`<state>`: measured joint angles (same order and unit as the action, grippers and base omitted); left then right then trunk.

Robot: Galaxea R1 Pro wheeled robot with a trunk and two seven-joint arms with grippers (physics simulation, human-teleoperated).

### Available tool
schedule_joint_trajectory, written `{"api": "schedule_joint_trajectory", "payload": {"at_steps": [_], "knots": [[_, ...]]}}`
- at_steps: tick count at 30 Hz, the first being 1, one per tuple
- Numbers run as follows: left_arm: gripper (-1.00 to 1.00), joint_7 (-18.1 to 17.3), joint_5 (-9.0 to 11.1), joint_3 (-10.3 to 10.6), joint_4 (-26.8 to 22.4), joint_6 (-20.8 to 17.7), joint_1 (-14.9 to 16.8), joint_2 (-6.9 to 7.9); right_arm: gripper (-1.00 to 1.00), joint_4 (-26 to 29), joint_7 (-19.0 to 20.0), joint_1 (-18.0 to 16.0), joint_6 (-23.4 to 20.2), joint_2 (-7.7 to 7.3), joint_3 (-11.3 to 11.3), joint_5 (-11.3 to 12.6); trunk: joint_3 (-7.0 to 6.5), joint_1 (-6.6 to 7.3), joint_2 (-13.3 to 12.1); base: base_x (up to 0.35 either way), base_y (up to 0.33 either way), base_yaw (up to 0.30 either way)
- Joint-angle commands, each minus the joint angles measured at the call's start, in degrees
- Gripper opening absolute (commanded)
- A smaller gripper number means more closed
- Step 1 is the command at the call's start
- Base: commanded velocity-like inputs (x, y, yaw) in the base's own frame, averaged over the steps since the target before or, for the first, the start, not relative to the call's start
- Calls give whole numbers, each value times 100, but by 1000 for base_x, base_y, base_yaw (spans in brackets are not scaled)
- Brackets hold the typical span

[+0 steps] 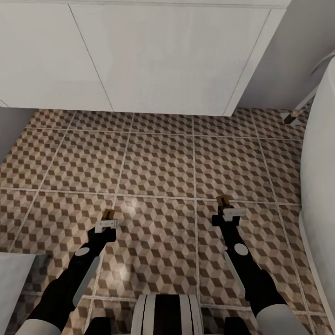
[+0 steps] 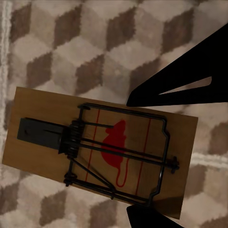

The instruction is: Take the four mousetraps from the cabinet in the bathroom and place them on the bathroom floor. Make sure all four end up on the same floor surface, and ensure that at least two of them are either under or directly next to the same bathroom sink.

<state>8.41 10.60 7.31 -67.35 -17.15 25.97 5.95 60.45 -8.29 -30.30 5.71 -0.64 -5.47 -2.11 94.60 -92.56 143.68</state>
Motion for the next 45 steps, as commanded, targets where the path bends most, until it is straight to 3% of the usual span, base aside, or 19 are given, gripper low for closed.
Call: {"api": "schedule_joint_trajectory", "payload": {"at_steps": [1,45], "knots": [[-100,64,39,24,-11,-25,3,9,-100,-1,-38,-2,9,-6,-21,-9,3,1,1,0,0,0],[-100,73,39,32,-147,-21,3,12,-100,89,-78,-2,0,-28,2,-9,3,1,1,0,0,0]]}}
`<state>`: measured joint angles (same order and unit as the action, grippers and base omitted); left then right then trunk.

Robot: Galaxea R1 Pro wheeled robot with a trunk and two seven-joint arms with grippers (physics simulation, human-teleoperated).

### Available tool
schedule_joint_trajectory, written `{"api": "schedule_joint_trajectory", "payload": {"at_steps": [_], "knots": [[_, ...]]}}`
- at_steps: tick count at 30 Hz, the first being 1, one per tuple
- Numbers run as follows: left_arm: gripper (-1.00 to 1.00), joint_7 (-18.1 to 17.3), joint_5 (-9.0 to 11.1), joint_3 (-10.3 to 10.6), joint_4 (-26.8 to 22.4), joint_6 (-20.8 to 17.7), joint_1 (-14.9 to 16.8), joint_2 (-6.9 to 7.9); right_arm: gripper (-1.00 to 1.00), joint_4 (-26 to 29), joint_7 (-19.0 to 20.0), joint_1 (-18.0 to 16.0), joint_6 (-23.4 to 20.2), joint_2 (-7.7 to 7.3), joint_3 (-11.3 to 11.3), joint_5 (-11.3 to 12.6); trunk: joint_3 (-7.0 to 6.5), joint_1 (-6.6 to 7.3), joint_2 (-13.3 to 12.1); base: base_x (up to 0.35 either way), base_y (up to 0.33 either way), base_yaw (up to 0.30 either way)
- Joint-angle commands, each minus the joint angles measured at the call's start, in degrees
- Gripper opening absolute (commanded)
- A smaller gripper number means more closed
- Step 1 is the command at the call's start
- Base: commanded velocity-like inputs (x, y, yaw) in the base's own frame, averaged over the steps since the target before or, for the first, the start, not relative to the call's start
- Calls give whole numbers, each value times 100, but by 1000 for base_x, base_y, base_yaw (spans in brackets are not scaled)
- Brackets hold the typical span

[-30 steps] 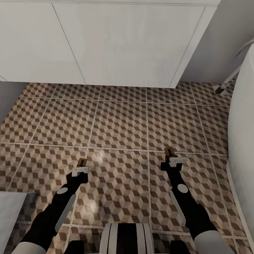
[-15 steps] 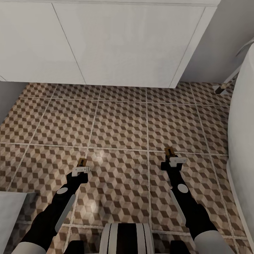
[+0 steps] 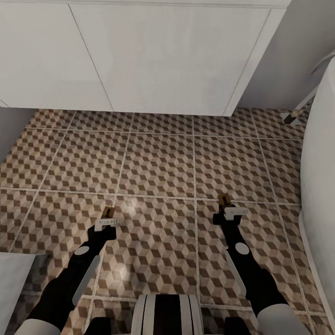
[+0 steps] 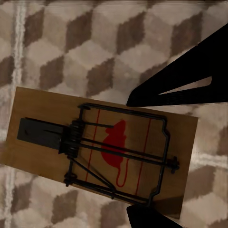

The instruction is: Take the four mousetraps from the cabinet in the bathroom and place them on the bathroom floor. Make sure all four end up on the same floor surface, and ensure that at least two of them are either under or directly next to the same bathroom sink.

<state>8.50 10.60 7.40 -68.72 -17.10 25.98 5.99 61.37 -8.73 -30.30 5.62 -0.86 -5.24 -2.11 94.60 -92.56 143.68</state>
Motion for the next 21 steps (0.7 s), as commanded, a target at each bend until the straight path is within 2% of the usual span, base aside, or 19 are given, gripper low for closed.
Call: {"api": "schedule_joint_trajectory", "payload": {"at_steps": [1,7,21], "knots": [[-100,64,39,24,-94,-23,1,8,-100,-2,-34,-2,9,-8,-21,-9,3,1,1,0,0,0],[-100,69,39,24,-439,-44,-1,8,-100,-2,-34,-2,9,-9,-21,-9,3,1,1,0,0,0],[-100,73,39,25,-541,-47,-3,8,-100,1,-36,-2,12,-9,-10,-9,3,1,1,0,0,0]]}}
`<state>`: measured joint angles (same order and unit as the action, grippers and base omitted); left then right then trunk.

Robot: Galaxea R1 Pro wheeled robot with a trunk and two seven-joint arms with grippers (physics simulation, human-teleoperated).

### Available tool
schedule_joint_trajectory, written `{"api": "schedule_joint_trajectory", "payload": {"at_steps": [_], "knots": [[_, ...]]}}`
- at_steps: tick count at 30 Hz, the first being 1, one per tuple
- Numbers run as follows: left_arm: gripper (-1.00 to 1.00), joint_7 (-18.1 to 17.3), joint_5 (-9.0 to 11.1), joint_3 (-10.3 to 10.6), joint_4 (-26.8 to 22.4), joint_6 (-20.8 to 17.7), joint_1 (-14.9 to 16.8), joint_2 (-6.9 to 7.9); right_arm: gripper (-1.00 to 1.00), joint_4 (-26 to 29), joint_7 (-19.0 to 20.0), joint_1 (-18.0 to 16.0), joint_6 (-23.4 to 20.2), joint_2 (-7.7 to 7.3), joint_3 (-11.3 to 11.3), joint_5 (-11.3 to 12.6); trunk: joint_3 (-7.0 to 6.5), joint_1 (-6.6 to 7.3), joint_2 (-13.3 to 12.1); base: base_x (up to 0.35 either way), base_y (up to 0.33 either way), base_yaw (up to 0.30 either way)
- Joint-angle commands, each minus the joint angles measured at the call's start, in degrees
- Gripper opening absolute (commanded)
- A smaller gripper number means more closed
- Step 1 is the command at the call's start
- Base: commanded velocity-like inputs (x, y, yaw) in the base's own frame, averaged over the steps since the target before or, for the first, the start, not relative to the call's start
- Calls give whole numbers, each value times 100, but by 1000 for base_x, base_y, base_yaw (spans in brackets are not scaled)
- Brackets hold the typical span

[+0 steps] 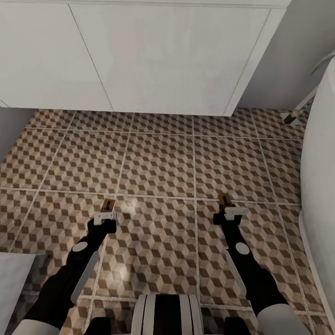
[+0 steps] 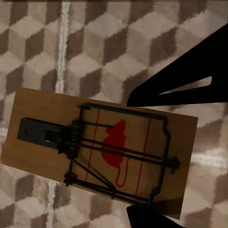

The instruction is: Take the four mousetraps from the cabinet in the bathroom and place them on the bathroom floor. Make sure all four end up on the same floor surface, and ensure that at least two of them are either under or directly next to the same bathroom sink.

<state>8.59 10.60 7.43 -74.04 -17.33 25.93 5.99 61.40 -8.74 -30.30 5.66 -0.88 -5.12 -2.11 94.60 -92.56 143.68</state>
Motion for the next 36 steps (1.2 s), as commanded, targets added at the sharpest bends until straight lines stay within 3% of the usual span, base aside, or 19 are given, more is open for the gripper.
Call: {"api": "schedule_joint_trajectory", "payload": {"at_steps": [1,36], "knots": [[-100,64,39,23,-26,-25,4,8,-100,2,-33,-2,8,-7,-20,-9,3,1,1,0,0,0],[-100,64,39,30,-136,-27,0,8,-100,126,-40,-2,-30,-9,-26,-9,3,1,1,0,0,0]]}}
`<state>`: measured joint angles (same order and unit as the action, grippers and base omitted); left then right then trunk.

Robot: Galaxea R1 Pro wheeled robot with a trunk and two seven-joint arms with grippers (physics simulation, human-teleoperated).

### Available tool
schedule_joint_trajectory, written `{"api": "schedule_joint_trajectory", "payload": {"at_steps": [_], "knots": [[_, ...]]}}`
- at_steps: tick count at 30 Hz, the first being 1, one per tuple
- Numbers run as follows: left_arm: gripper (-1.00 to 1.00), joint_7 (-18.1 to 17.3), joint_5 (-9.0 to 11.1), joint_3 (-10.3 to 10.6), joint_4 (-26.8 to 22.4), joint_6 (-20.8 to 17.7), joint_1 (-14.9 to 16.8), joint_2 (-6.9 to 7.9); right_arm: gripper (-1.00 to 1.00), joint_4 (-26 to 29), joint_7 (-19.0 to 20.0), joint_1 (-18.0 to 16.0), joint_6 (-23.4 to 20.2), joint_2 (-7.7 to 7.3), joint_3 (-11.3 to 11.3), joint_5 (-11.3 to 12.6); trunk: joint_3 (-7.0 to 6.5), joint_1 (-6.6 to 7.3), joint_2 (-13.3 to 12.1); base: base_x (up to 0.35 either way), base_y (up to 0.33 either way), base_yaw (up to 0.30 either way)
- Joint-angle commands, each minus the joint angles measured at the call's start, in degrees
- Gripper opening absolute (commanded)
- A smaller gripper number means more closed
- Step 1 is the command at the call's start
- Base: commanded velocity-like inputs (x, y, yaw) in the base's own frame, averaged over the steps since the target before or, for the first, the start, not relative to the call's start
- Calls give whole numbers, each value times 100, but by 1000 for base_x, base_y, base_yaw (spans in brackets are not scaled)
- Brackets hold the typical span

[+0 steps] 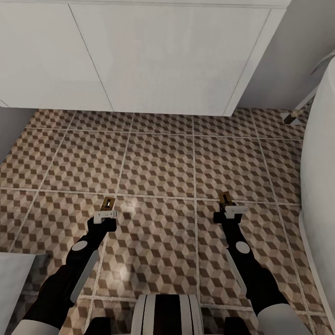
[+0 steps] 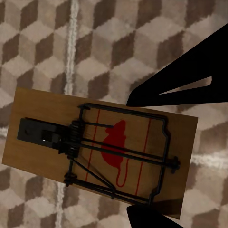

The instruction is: Take the four mousetraps from the cabinet in the bathroom and place them on the bathroom floor. Make sure all four end up on the same floor surface, and ensure that at least two of them are either under or directly next to the same bathroom sink.

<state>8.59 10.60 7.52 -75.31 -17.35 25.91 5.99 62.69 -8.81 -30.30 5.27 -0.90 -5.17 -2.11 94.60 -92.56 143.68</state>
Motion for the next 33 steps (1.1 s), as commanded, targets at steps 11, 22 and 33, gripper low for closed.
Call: {"api": "schedule_joint_trajectory", "payload": {"at_steps": [11,22,33], "knots": [[-100,64,39,21,-6,-29,2,7,-100,-2,-33,-2,26,-6,-19,-9,38,1,1,0,0,0],[-100,78,47,21,-226,-49,2,1,-100,-2,-33,-2,26,-6,-20,-9,153,-2,2,0,0,0],[-100,82,56,21,-221,-49,2,1,-100,-2,-33,-2,26,-6,-19,-9,403,-30,17,0,0,0]]}}
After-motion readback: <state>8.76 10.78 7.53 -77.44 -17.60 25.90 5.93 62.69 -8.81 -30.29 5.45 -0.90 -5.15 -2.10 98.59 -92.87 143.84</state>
